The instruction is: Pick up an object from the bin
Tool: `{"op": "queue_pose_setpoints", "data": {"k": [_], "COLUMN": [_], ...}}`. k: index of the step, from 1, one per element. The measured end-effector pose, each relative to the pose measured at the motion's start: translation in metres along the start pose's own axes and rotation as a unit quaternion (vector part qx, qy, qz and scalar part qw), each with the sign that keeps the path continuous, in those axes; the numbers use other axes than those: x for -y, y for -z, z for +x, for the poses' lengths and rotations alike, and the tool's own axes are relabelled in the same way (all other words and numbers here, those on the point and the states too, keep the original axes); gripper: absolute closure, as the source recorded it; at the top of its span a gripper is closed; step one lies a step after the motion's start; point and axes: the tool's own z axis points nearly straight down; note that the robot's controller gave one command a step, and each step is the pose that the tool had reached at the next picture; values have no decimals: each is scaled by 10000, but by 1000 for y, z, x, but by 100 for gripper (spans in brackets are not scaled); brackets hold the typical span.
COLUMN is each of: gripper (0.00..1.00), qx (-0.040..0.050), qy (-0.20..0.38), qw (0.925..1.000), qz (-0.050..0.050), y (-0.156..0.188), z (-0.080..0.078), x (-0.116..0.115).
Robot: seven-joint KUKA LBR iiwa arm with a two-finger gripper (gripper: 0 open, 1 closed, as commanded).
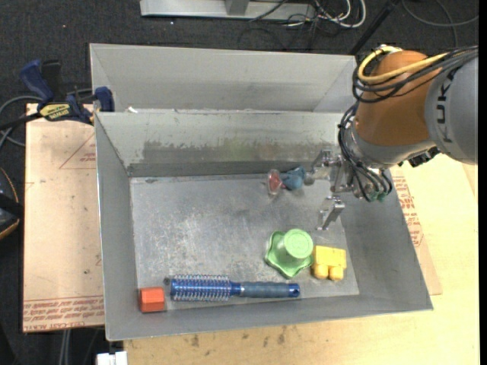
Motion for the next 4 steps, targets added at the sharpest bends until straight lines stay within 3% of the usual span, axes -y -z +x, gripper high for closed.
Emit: {"op": "queue_pose_setpoints", "data": {"k": [1, 2, 3, 4], "gripper": [0, 0, 0, 0], "qx": [41, 39, 2, 20], "qy": [-134, -134, 833, 1784], "qw": [9999, 9999, 9965, 9839], "qz": [13, 2, 7, 2], "y": [23, -80, -45, -49], "z": [-39, -1, 39, -7], "x": [47, 4, 45, 56]}}
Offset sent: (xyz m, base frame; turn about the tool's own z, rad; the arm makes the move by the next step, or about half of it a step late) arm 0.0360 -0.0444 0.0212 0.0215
